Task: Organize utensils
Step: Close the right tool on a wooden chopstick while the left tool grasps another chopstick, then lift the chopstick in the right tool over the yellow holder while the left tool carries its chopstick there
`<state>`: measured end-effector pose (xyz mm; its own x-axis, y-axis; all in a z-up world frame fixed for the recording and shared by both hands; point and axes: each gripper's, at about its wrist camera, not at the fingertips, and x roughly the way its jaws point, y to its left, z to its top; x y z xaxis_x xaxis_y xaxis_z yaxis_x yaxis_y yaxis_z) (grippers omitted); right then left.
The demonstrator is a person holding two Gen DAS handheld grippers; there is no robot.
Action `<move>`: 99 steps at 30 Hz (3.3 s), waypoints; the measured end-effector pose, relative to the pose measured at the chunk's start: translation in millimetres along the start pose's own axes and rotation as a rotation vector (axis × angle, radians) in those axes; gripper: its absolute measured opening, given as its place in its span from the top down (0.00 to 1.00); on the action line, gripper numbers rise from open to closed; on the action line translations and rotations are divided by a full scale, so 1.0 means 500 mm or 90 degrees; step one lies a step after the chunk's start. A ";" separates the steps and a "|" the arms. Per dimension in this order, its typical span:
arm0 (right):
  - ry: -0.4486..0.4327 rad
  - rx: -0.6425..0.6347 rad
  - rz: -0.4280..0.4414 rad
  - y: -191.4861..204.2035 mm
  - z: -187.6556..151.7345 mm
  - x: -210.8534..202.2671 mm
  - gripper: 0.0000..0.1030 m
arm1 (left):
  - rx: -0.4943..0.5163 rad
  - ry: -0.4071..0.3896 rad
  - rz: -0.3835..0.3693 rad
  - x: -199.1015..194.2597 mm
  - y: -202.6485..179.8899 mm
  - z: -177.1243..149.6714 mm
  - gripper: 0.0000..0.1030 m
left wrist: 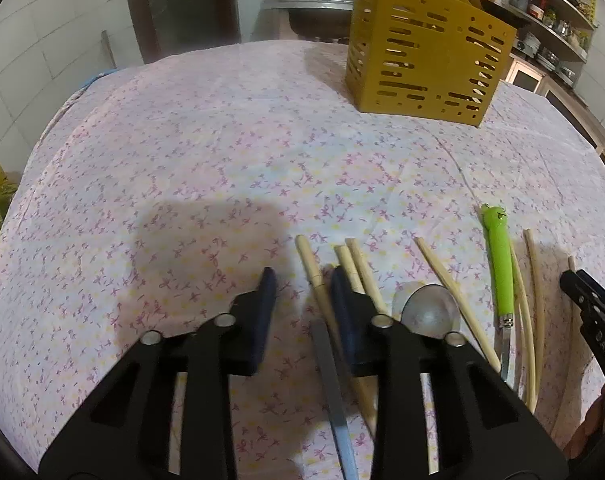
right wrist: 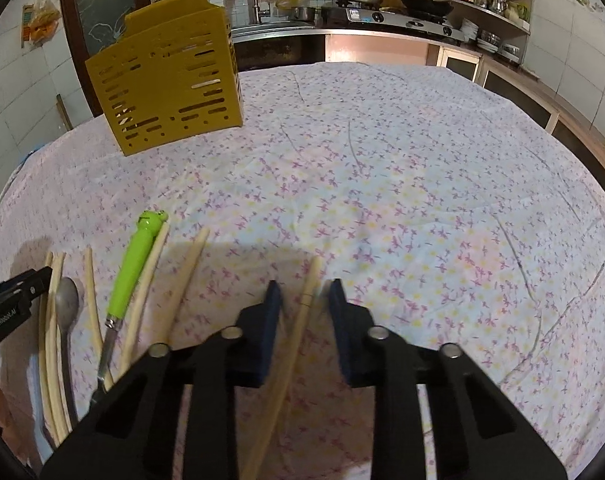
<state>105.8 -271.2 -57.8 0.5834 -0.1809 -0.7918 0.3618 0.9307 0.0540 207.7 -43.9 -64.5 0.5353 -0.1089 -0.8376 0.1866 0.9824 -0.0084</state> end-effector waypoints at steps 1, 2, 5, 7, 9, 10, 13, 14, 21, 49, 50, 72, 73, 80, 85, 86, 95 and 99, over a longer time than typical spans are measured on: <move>0.002 0.003 0.001 0.002 0.004 0.003 0.87 | 0.000 0.001 -0.002 0.001 0.000 0.001 0.81; 0.006 0.008 0.004 0.003 0.010 0.007 0.89 | -0.001 0.003 -0.002 0.002 0.000 0.003 0.83; 0.009 0.015 0.010 0.006 0.023 0.017 0.92 | 0.000 0.006 -0.006 0.006 0.000 0.010 0.90; 0.010 0.016 0.023 0.008 0.029 0.022 0.94 | 0.001 0.000 -0.006 0.006 0.001 0.008 0.91; 0.009 0.015 0.043 0.009 0.034 0.021 0.94 | 0.002 -0.008 -0.007 0.005 0.001 0.005 0.91; 0.008 0.017 0.050 0.009 0.035 0.019 0.94 | 0.000 -0.010 -0.010 0.003 0.002 0.004 0.92; -0.020 0.025 0.090 0.006 0.039 -0.005 0.94 | -0.009 -0.021 -0.031 -0.013 0.002 0.000 0.94; -0.032 0.024 0.098 0.005 0.041 -0.018 0.94 | -0.009 -0.029 -0.035 -0.022 -0.001 -0.001 0.94; -0.179 0.014 0.163 0.001 0.050 -0.135 0.94 | 0.001 -0.136 -0.057 -0.130 -0.021 -0.010 0.95; -0.432 -0.032 0.154 -0.023 -0.027 -0.280 0.94 | -0.019 -0.400 -0.039 -0.338 -0.001 -0.105 0.95; -0.435 -0.032 0.153 -0.026 -0.028 -0.284 0.94 | -0.018 -0.403 -0.039 -0.340 -0.003 -0.108 0.95; -0.515 -0.029 0.188 -0.025 0.068 -0.368 0.94 | -0.008 -0.426 -0.058 -0.397 -0.022 -0.027 0.96; -0.518 -0.030 0.189 -0.021 0.080 -0.368 0.94 | -0.010 -0.429 -0.057 -0.399 -0.019 -0.012 0.96; -0.543 -0.032 0.190 0.001 0.184 -0.359 0.94 | -0.015 -0.454 -0.064 -0.412 -0.017 0.109 0.96; -0.573 -0.028 0.191 0.033 0.292 -0.354 0.94 | -0.019 -0.489 -0.065 -0.419 -0.039 0.228 0.96; -0.582 -0.025 0.192 0.039 0.317 -0.353 0.94 | -0.018 -0.497 -0.071 -0.419 -0.047 0.256 0.96; -0.621 -0.012 0.177 0.102 0.505 -0.291 0.94 | -0.026 -0.537 -0.064 -0.348 -0.112 0.465 0.96; -0.620 -0.021 0.172 0.119 0.537 -0.232 0.94 | -0.015 -0.534 -0.037 -0.255 -0.139 0.508 0.96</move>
<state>254.7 -280.2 200.7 0.9876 -0.1305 0.0868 0.1187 0.9844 0.1298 335.5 -137.0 181.7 0.9620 -0.2267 -0.1524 0.2202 0.9737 -0.0581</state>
